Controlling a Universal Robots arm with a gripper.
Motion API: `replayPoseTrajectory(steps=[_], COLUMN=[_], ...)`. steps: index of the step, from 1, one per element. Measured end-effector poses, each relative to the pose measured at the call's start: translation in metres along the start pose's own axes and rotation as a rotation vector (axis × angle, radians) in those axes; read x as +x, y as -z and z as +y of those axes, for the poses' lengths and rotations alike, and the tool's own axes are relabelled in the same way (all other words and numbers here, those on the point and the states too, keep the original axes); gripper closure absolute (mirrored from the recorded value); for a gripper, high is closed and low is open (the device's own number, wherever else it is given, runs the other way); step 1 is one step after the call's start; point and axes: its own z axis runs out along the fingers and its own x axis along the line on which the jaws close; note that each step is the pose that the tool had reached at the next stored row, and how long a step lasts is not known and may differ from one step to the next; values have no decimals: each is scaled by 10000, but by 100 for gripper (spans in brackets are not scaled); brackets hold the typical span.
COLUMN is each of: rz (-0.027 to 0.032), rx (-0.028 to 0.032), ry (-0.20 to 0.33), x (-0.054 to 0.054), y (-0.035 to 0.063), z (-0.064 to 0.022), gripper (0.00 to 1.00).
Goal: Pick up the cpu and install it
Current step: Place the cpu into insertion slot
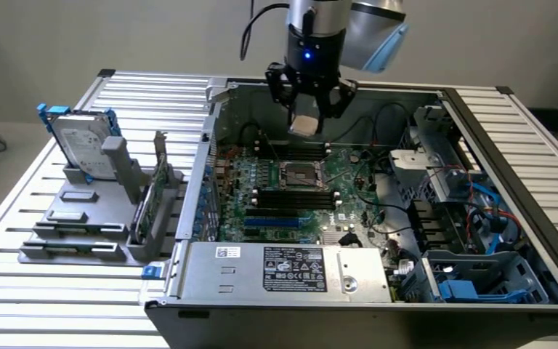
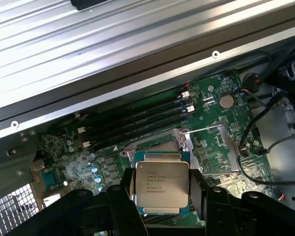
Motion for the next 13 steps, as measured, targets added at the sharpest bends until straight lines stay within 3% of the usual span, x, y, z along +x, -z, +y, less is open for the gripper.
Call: replayPoseTrajectory(steps=[4, 5, 13], rz=[-67, -111, -240], rx=[-3, -4, -8], ry=[-733, -1205, -2616], x=[0, 0, 0], y=[-31, -51, -83], z=[-3, -5, -8], gripper=[45, 45, 45])
